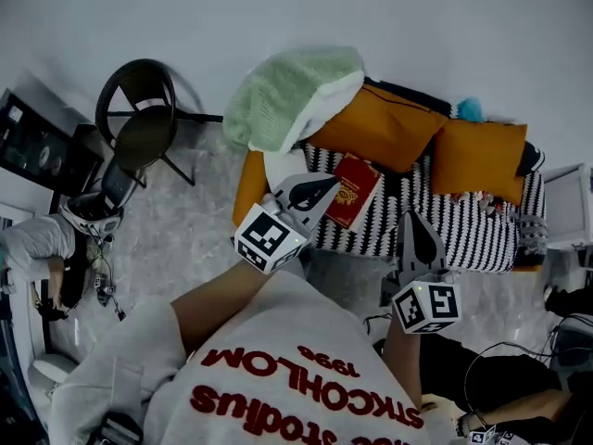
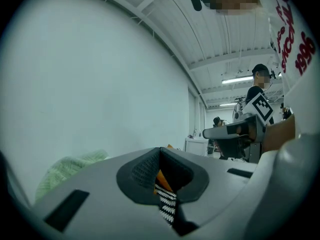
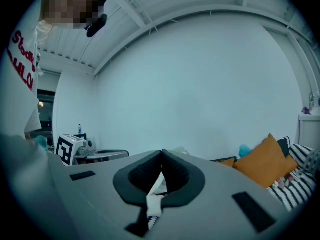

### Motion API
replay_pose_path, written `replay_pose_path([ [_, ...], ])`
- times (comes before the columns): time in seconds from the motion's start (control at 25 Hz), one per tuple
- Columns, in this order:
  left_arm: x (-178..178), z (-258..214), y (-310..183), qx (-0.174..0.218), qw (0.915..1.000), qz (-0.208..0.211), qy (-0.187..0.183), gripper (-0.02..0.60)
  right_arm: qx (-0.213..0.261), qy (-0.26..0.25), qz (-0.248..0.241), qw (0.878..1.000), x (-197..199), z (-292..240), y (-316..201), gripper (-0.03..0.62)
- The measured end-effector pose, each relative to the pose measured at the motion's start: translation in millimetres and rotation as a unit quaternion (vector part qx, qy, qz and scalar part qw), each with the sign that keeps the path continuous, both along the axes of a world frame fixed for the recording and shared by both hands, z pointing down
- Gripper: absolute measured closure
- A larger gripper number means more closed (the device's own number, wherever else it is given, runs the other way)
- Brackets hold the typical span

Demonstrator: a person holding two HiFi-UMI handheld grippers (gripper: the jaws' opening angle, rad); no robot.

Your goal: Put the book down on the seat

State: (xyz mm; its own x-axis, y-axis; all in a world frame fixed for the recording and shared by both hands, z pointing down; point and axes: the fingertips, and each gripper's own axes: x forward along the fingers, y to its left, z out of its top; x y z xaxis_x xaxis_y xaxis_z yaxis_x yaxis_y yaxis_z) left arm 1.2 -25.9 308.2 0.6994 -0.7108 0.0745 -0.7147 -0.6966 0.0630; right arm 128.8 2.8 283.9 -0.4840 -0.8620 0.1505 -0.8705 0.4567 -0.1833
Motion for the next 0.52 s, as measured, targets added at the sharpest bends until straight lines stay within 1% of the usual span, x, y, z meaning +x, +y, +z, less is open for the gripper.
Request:
replay_pose_path([
  [0.32,5.0,-8.3,14.2,0.005,1.0000,-0.007,0.000,0.566,0.001,0.001,-0.007,1.000,4.6,-5.9,9.2,0.568],
  [0.52,-1.6,-8.2,15.8,0.001,0.9999,-0.014,-0.001,0.566,-0.001,0.003,-0.009,1.000,2.3,-6.9,9.0,0.568],
])
